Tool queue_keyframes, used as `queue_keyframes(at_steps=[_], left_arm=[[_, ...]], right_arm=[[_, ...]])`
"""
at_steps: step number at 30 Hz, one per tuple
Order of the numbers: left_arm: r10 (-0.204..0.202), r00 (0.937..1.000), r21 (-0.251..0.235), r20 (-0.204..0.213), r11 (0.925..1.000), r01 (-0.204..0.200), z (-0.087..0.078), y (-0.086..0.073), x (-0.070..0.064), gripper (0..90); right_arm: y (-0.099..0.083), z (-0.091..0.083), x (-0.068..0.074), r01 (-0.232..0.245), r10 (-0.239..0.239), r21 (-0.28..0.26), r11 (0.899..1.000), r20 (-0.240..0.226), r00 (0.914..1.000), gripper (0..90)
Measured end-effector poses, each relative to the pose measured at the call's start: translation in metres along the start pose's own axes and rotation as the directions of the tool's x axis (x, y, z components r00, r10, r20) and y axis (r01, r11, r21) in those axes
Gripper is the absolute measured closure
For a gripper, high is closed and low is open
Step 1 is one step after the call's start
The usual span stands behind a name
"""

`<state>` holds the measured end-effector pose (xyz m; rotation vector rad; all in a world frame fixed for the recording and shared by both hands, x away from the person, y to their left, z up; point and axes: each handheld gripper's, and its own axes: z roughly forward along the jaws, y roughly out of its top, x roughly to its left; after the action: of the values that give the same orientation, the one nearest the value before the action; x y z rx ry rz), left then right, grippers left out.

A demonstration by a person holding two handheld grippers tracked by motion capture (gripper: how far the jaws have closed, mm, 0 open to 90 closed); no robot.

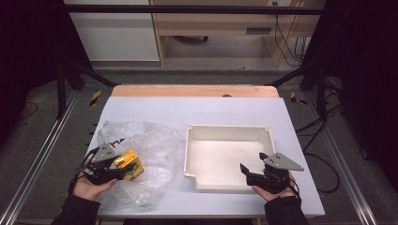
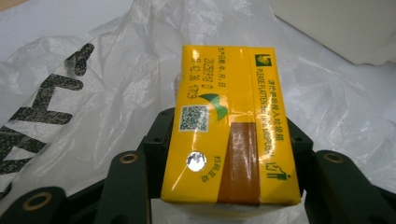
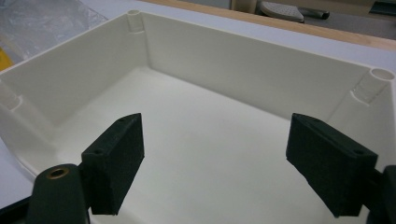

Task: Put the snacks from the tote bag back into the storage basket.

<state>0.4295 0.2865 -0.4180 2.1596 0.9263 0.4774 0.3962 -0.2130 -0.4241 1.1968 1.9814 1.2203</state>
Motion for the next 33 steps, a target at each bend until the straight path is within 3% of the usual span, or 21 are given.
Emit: queue_keyframes(at_steps=[7,14,20,33], left_arm=[[-0.017,0.9998,-0.005,-0.012,0.9998,0.017,-0.001,0.000,-0.001,50.7],[-0.051,0.9985,-0.044,-0.021,0.9978,0.050,-0.010,0.004,-0.003,50.8],[-0.056,0.9979,-0.092,-0.032,0.9944,0.053,-0.023,0.012,-0.007,50.8],[-0.041,0.9988,-0.132,-0.025,0.9906,0.038,-0.038,0.025,-0.016,50.8]], right_arm=[[-0.001,0.001,0.000,0.006,-0.006,0.003,1.000,-0.002,1.0000,19.5],[0.000,0.000,0.000,0.007,-0.007,0.000,1.000,-0.002,1.0000,19.5],[0.000,0.000,0.000,0.003,-0.003,-0.002,1.000,-0.002,1.0000,19.3],[0.000,-0.001,0.000,0.003,-0.003,-0.007,1.000,-0.004,1.0000,19.3]])
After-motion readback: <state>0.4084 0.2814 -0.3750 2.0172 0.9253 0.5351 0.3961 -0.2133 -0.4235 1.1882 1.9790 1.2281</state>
